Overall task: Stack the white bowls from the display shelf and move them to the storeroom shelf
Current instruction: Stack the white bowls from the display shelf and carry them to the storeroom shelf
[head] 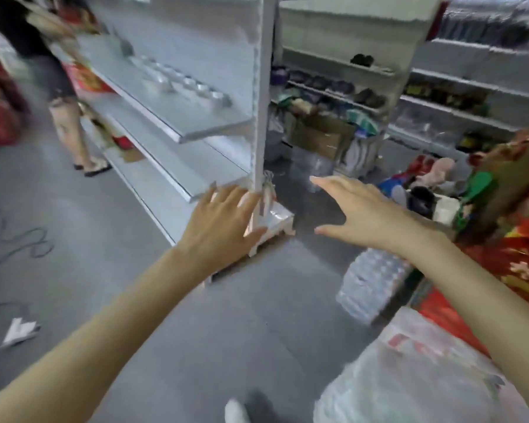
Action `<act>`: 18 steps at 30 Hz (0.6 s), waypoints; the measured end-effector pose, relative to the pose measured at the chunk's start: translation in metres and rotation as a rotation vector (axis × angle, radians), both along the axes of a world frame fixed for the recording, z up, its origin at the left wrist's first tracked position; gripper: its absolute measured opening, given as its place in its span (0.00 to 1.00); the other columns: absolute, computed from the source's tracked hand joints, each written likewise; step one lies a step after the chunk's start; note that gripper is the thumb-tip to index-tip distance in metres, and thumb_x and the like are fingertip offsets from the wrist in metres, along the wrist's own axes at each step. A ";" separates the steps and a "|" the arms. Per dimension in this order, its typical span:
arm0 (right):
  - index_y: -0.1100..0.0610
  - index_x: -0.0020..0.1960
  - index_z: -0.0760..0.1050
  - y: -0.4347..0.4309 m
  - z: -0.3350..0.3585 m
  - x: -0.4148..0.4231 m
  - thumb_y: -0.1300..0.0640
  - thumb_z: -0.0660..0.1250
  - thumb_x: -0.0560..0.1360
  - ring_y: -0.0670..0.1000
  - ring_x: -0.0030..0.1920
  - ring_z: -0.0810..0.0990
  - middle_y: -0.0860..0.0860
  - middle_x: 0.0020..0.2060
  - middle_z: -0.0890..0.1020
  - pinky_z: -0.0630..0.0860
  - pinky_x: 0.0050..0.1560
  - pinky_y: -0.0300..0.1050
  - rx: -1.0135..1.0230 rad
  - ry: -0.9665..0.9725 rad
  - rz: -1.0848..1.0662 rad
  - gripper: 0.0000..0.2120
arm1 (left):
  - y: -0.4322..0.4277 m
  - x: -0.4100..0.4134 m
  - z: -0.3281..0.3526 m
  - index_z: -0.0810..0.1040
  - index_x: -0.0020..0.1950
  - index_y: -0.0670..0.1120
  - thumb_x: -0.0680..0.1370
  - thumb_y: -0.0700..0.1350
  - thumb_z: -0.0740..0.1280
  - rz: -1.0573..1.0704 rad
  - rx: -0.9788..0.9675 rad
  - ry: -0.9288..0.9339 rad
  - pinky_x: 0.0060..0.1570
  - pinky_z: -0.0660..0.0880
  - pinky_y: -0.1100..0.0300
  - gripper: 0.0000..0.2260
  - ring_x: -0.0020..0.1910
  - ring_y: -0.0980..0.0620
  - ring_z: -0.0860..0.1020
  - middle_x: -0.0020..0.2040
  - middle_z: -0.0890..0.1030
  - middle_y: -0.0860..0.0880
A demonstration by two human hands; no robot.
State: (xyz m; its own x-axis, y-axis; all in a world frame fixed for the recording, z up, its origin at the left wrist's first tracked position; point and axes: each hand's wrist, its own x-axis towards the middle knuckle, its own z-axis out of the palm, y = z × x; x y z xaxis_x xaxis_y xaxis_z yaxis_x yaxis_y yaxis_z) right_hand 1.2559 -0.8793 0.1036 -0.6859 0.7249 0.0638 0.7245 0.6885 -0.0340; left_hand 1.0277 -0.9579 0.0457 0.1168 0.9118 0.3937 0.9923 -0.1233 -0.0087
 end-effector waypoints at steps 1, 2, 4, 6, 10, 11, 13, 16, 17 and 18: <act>0.48 0.77 0.50 0.017 0.000 -0.032 0.40 0.68 0.73 0.53 0.72 0.62 0.49 0.75 0.61 0.61 0.69 0.50 0.010 0.003 0.055 0.41 | 0.007 -0.030 -0.001 0.76 0.65 0.42 0.76 0.59 0.62 0.047 0.007 0.017 0.65 0.69 0.39 0.26 0.62 0.38 0.77 0.60 0.80 0.41; 0.48 0.77 0.51 0.034 -0.001 -0.062 0.41 0.68 0.73 0.53 0.72 0.62 0.49 0.75 0.61 0.61 0.69 0.50 0.020 0.019 0.101 0.41 | 0.016 -0.059 -0.001 0.74 0.67 0.42 0.76 0.57 0.65 0.093 0.012 0.035 0.67 0.67 0.38 0.25 0.64 0.38 0.76 0.62 0.79 0.40; 0.48 0.78 0.51 0.068 0.000 -0.122 0.41 0.69 0.73 0.52 0.73 0.61 0.49 0.75 0.61 0.59 0.70 0.49 0.034 0.069 0.172 0.41 | 0.038 -0.117 0.003 0.73 0.69 0.42 0.76 0.57 0.68 0.194 0.020 0.060 0.69 0.65 0.39 0.27 0.66 0.38 0.74 0.64 0.78 0.40; 0.48 0.78 0.51 0.099 0.002 -0.178 0.40 0.68 0.73 0.51 0.74 0.60 0.49 0.75 0.60 0.58 0.70 0.47 0.011 0.096 0.219 0.41 | 0.058 -0.168 0.013 0.73 0.68 0.42 0.76 0.59 0.66 0.263 0.009 0.062 0.67 0.67 0.41 0.27 0.64 0.37 0.75 0.63 0.78 0.40; 0.46 0.77 0.52 0.156 0.002 -0.270 0.41 0.68 0.72 0.52 0.73 0.61 0.47 0.74 0.62 0.61 0.70 0.52 -0.019 0.100 0.291 0.40 | 0.092 -0.256 0.037 0.71 0.70 0.44 0.77 0.61 0.64 0.321 -0.043 0.106 0.66 0.69 0.45 0.29 0.65 0.39 0.74 0.65 0.77 0.42; 0.45 0.76 0.52 0.169 0.004 -0.291 0.42 0.69 0.73 0.52 0.73 0.61 0.47 0.74 0.62 0.61 0.70 0.50 -0.031 0.091 0.301 0.39 | 0.100 -0.276 0.041 0.70 0.71 0.44 0.77 0.61 0.63 0.337 -0.037 0.107 0.67 0.68 0.45 0.29 0.66 0.40 0.73 0.67 0.76 0.43; 0.46 0.77 0.51 0.193 0.008 -0.332 0.43 0.68 0.74 0.51 0.73 0.60 0.47 0.74 0.61 0.60 0.69 0.48 -0.062 0.062 0.311 0.38 | 0.115 -0.317 0.047 0.68 0.73 0.46 0.77 0.62 0.61 0.373 -0.034 0.089 0.69 0.65 0.46 0.30 0.68 0.43 0.71 0.69 0.74 0.45; 0.47 0.77 0.49 0.228 0.013 -0.395 0.41 0.67 0.74 0.51 0.73 0.60 0.47 0.75 0.60 0.60 0.68 0.48 -0.032 0.025 0.321 0.40 | 0.142 -0.379 0.043 0.66 0.74 0.47 0.77 0.64 0.59 0.397 -0.043 0.059 0.71 0.64 0.46 0.31 0.69 0.44 0.71 0.70 0.73 0.46; 0.47 0.78 0.49 0.239 0.014 -0.417 0.41 0.67 0.74 0.51 0.73 0.60 0.47 0.75 0.60 0.60 0.68 0.49 -0.024 0.016 0.320 0.40 | 0.152 -0.400 0.040 0.66 0.74 0.47 0.77 0.64 0.58 0.395 -0.048 0.049 0.70 0.64 0.46 0.31 0.69 0.44 0.71 0.70 0.73 0.46; 0.47 0.78 0.49 0.249 0.014 -0.439 0.40 0.67 0.74 0.51 0.73 0.60 0.47 0.75 0.59 0.59 0.69 0.49 -0.021 0.008 0.315 0.40 | 0.162 -0.422 0.037 0.66 0.74 0.47 0.77 0.64 0.57 0.391 -0.053 0.043 0.70 0.64 0.47 0.31 0.68 0.44 0.71 0.70 0.73 0.46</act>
State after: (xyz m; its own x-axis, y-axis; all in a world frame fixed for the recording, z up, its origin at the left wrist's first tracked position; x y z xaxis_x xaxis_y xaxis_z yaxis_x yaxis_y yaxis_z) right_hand 0.8170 -0.6302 0.1171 -0.8763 0.4783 0.0578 0.4755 0.8780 -0.0556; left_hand 0.6060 -0.7956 0.0825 -0.2279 0.9098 0.3468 0.9633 0.2625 -0.0556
